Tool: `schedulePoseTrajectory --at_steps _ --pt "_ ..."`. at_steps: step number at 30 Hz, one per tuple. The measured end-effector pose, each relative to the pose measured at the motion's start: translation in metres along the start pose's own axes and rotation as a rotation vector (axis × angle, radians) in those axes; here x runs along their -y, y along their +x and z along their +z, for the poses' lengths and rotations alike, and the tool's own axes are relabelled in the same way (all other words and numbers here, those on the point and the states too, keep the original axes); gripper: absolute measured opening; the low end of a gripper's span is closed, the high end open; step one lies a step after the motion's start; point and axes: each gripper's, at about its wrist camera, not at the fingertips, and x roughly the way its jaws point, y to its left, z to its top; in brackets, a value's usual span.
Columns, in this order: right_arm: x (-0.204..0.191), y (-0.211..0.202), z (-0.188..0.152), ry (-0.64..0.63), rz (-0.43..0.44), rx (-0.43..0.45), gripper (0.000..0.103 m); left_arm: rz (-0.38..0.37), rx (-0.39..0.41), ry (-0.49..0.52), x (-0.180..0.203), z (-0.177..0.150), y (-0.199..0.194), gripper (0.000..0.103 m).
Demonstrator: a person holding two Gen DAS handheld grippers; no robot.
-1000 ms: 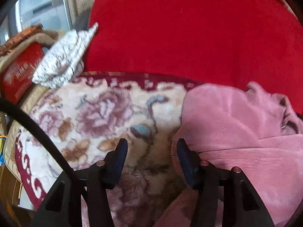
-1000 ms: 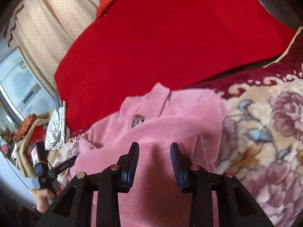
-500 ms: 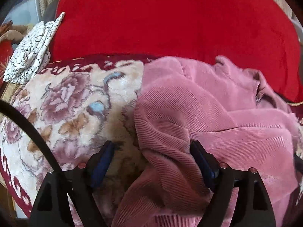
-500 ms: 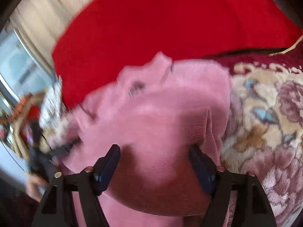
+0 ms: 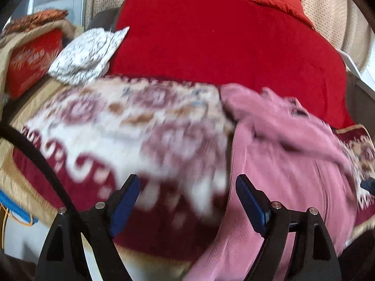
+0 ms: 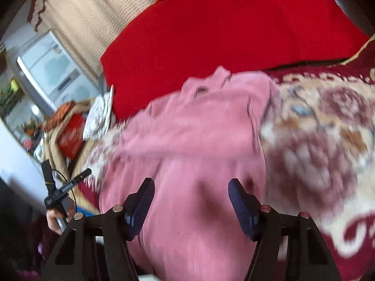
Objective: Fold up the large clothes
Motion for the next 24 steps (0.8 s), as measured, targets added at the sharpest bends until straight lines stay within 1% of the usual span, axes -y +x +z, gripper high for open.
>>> schedulePoseTrajectory --at_steps 2,3,4,5,6,8,9,11,14,16,19,21,22,23,24 --pt "0.003 -0.011 -0.024 0.0 -0.004 -0.043 0.07 -0.005 -0.023 0.031 -0.004 -0.021 -0.009 0.084" --pt "0.004 -0.014 -0.039 0.003 -0.004 -0.087 0.07 -0.015 -0.035 0.048 -0.005 -0.03 -0.012 0.084" --pt "0.006 -0.013 -0.047 0.005 -0.008 -0.114 0.07 -0.042 -0.053 0.065 -0.005 -0.039 -0.014 0.083" --pt "0.008 -0.014 -0.06 0.011 -0.015 -0.143 0.07 -0.069 -0.069 0.072 -0.002 -0.045 -0.014 0.077" --pt "0.01 -0.014 -0.067 0.017 -0.02 -0.157 0.07 -0.108 -0.085 0.076 0.001 -0.05 -0.014 0.068" --pt "0.017 -0.014 -0.087 0.039 -0.044 -0.204 0.07 -0.178 -0.1 0.092 0.007 -0.058 -0.016 0.063" --pt "0.022 -0.013 -0.092 0.048 -0.053 -0.213 0.07 -0.194 -0.105 0.104 0.01 -0.06 -0.013 0.063" --pt "0.032 -0.009 -0.103 0.083 -0.07 -0.231 0.07 -0.181 -0.124 0.133 0.016 -0.063 -0.005 0.065" --pt "0.045 0.0 -0.111 0.115 -0.081 -0.254 0.07 -0.216 -0.17 0.124 0.017 -0.065 0.01 0.075" --pt "0.049 0.009 -0.115 0.133 -0.074 -0.272 0.07 -0.253 -0.208 0.111 0.018 -0.065 0.021 0.079" --pt "0.049 0.027 -0.123 0.133 -0.081 -0.307 0.07 -0.277 -0.261 0.104 0.019 -0.069 0.035 0.079" --pt "0.044 0.039 -0.128 0.116 -0.07 -0.324 0.071 -0.291 -0.264 0.112 0.021 -0.07 0.037 0.078" --pt "0.041 0.041 -0.13 0.108 -0.059 -0.328 0.07 -0.304 -0.26 0.108 0.019 -0.07 0.038 0.066" --pt "0.033 0.044 -0.133 0.072 -0.051 -0.326 0.065 -0.339 -0.264 0.09 0.016 -0.069 0.038 0.032" --pt "0.027 0.045 -0.133 0.042 -0.046 -0.315 0.051 -0.359 -0.273 0.073 0.013 -0.069 0.039 0.014"
